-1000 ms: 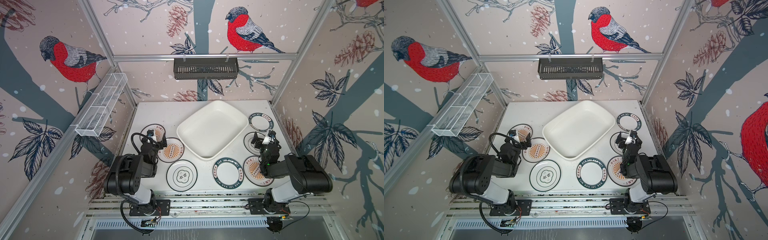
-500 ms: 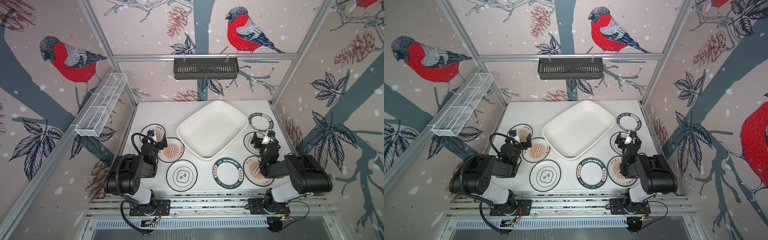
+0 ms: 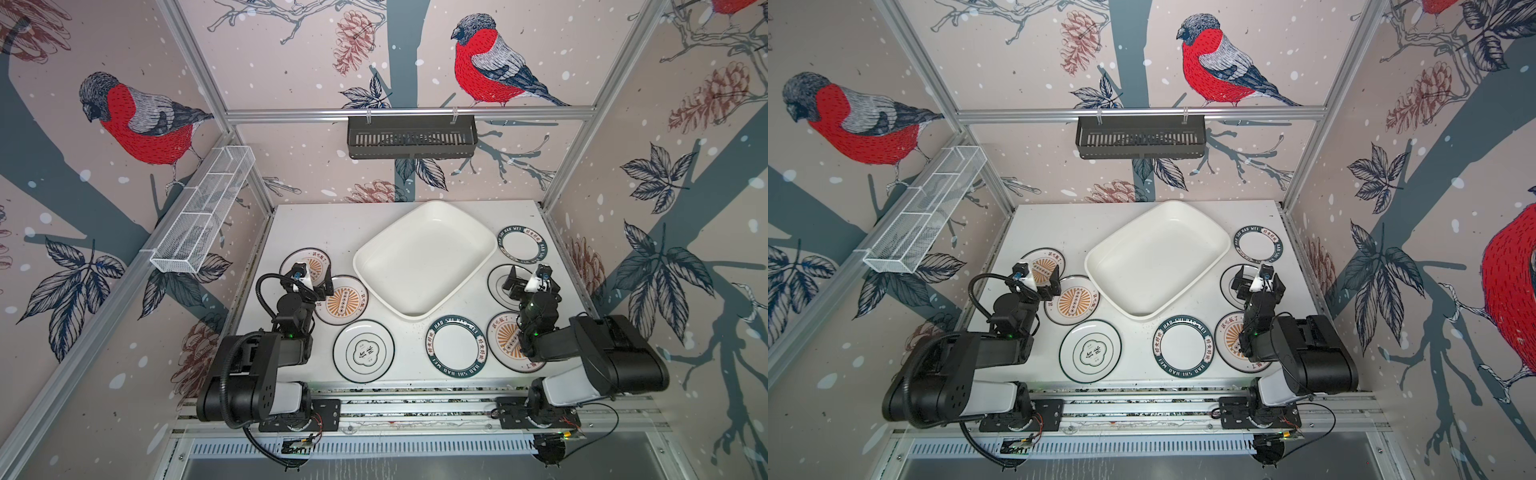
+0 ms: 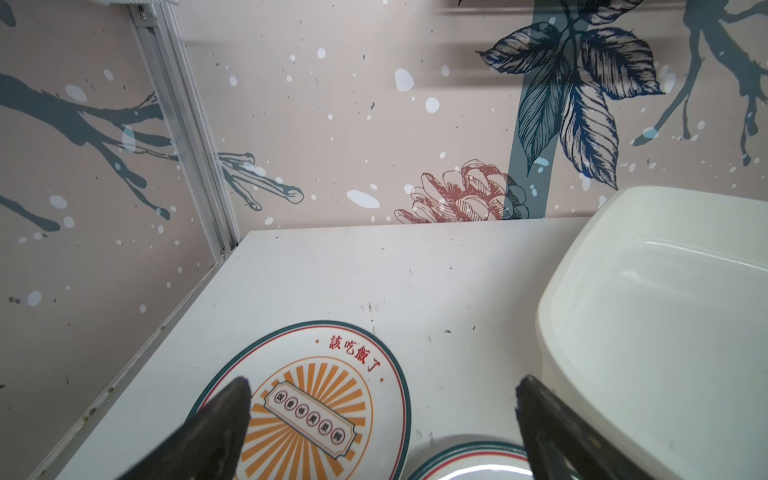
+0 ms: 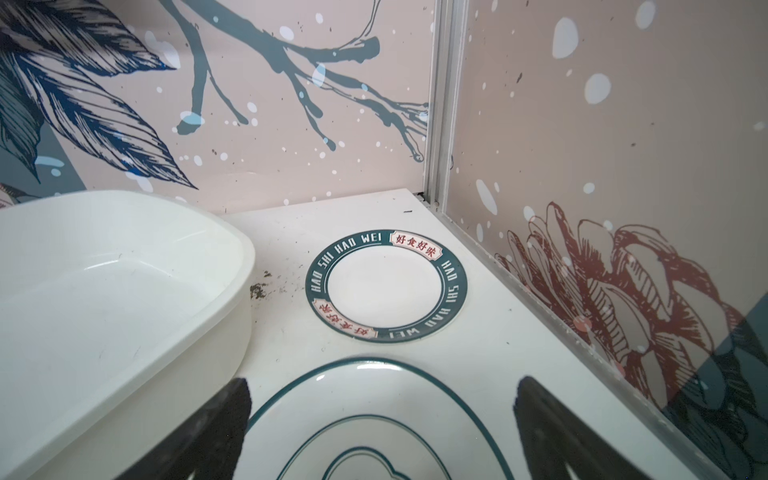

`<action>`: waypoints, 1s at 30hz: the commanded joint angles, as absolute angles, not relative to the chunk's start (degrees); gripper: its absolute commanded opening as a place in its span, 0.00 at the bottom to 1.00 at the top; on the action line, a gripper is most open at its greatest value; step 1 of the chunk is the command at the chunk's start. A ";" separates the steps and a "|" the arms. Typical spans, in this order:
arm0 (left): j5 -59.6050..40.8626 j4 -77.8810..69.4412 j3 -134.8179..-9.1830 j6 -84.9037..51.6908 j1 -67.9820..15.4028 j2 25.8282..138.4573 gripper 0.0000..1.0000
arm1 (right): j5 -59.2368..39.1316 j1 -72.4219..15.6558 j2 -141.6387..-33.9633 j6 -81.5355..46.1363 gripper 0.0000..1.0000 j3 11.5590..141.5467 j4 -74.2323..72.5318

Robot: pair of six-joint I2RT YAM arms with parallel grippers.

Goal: Place the plates into the plastic bin on the countertop
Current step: 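Raise both arms and move the right gripper toward the far green-rimmed plate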

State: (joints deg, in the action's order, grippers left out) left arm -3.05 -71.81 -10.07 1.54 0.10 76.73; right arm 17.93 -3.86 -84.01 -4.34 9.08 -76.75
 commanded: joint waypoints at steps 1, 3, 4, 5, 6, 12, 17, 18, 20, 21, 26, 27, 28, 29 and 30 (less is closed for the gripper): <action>-3.60 -63.80 -12.57 1.93 0.05 72.63 0.99 | 19.45 -4.63 -80.90 -3.05 1.00 12.35 -68.67; -3.57 -57.57 -14.99 1.75 0.09 69.69 0.99 | 20.55 -5.31 -78.21 -2.25 1.00 13.55 -64.32; -4.09 -55.29 -16.08 1.96 0.08 68.64 0.99 | 20.94 -5.48 -76.68 -2.31 1.00 13.58 -62.94; -4.53 -52.78 -17.01 2.26 0.09 67.51 0.99 | 21.66 -5.63 -74.72 -3.02 1.00 13.82 -60.69; -5.08 -50.24 -18.20 2.75 0.01 66.49 0.99 | 22.88 -5.71 -72.50 -4.83 1.00 14.29 -57.76; -10.79 -31.18 -27.01 4.82 0.00 62.04 0.99 | 18.18 -4.13 -59.57 -25.85 1.00 27.36 -22.00; -17.40 -18.48 -33.39 5.49 -0.21 61.08 0.99 | 5.38 -3.42 -50.74 -27.55 1.00 27.24 -18.53; -18.33 -16.17 -34.58 5.60 -0.18 61.14 0.99 | 3.69 -3.05 -48.77 -27.97 1.00 25.27 -20.83; -20.31 -11.61 -36.67 6.06 -0.31 61.09 0.99 | 2.99 -2.40 -46.11 -29.36 1.00 23.43 -23.06; -21.31 -9.93 -37.59 6.51 -0.28 61.00 0.99 | 4.33 -2.23 -46.10 -29.75 1.00 24.35 -21.18; -28.07 -0.77 -41.97 10.62 -0.51 60.55 0.96 | 0.80 -0.01 -51.66 -30.85 1.00 31.55 -14.20; -28.54 1.08 -43.38 10.89 -0.66 60.87 0.96 | -0.04 0.16 -53.13 -30.93 1.00 32.69 -13.70; -28.86 2.97 -44.72 10.92 -0.74 61.27 0.95 | -0.57 0.50 -55.17 -31.22 1.00 33.97 -12.69; -28.98 4.47 -46.10 10.80 -0.77 61.63 0.96 | -0.27 1.15 -57.37 -32.38 1.00 35.92 -10.81; -28.93 5.47 -47.03 10.56 -0.82 61.84 0.96 | -1.10 1.94 -59.12 -33.20 1.00 37.55 -9.50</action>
State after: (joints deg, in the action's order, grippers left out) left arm -25.63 -1.26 -44.80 8.97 -0.67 61.36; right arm 1.80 0.84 -56.29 -30.46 34.89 -14.06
